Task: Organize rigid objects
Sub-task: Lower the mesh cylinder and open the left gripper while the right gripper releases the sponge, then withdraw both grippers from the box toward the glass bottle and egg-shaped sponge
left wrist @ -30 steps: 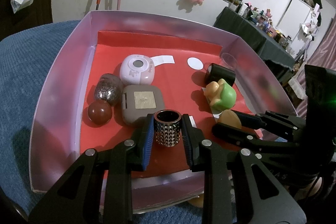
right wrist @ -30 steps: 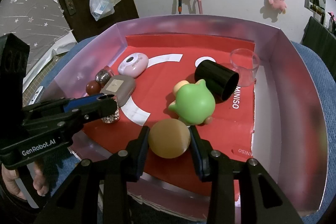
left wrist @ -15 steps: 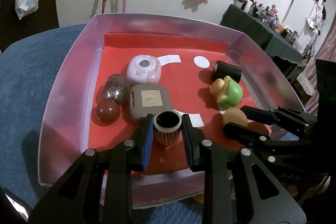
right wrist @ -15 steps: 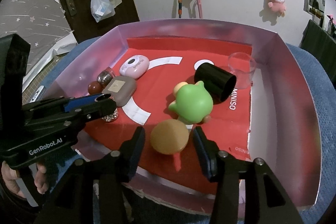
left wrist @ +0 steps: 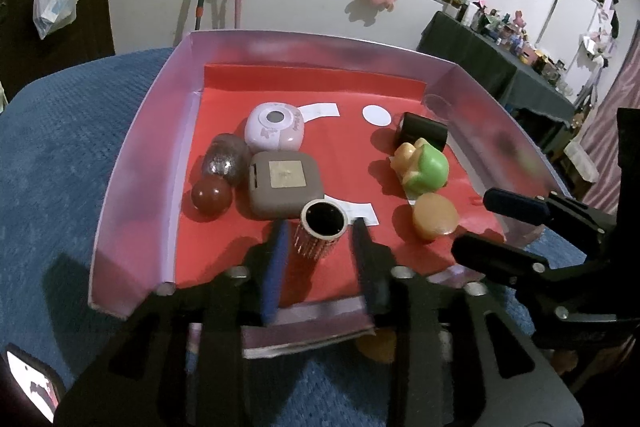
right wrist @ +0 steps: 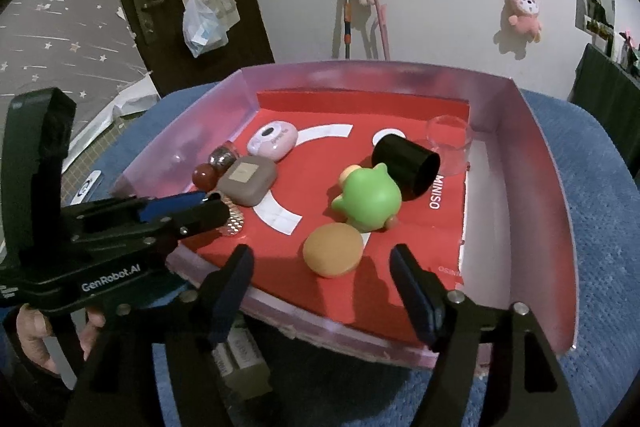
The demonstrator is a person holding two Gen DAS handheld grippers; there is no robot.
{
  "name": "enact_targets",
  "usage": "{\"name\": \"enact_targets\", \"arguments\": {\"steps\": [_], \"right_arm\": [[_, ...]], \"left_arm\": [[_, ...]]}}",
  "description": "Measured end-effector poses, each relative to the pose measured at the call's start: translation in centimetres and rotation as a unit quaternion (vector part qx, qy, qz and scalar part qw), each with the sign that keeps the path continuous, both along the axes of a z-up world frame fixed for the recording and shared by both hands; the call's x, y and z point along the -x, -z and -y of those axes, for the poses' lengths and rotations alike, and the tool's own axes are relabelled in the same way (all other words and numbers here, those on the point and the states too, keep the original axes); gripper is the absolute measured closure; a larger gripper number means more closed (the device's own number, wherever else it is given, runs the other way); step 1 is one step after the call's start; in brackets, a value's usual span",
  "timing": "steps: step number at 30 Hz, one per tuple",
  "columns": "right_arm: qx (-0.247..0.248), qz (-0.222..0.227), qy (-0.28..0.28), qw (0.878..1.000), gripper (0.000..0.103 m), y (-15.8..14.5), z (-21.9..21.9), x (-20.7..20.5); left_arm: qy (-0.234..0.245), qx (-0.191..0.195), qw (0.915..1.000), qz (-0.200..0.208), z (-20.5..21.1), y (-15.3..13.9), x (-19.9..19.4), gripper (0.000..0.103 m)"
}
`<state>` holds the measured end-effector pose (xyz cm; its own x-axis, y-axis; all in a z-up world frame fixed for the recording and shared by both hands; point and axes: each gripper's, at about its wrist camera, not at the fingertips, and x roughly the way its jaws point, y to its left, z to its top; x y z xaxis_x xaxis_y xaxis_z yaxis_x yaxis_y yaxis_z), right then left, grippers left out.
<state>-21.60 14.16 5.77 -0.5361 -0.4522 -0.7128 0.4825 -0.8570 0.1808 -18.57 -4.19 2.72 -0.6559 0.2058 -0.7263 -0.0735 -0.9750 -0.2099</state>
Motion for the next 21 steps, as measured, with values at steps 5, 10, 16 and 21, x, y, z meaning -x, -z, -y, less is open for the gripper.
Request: {"name": "enact_targets", "arguments": {"steps": [5, 10, 16, 21], "right_arm": [[0.003, -0.013, -0.001, 1.0, 0.025, -0.8, -0.4, -1.0], [0.006, -0.025, 0.001, 1.0, 0.019, -1.6, -1.0, -1.8], [0.017, -0.034, 0.002, 0.999, 0.008, -2.2, -1.5, -2.8], [0.026, -0.041, 0.001, 0.999, 0.0, -2.6, -1.7, -3.4]], "left_arm": [[0.006, -0.016, 0.9997, -0.019, -0.2, -1.0, -0.9, 0.016], [-0.008, 0.013, 0.9994, -0.032, -0.3, -1.6, -1.6, 0.011], [-0.014, 0.013, 0.999, -0.04, 0.2, -2.0, -2.3, 0.007], [-0.016, 0.017, 0.9986, -0.047, 0.2, -2.2, -3.2, 0.002]]}}
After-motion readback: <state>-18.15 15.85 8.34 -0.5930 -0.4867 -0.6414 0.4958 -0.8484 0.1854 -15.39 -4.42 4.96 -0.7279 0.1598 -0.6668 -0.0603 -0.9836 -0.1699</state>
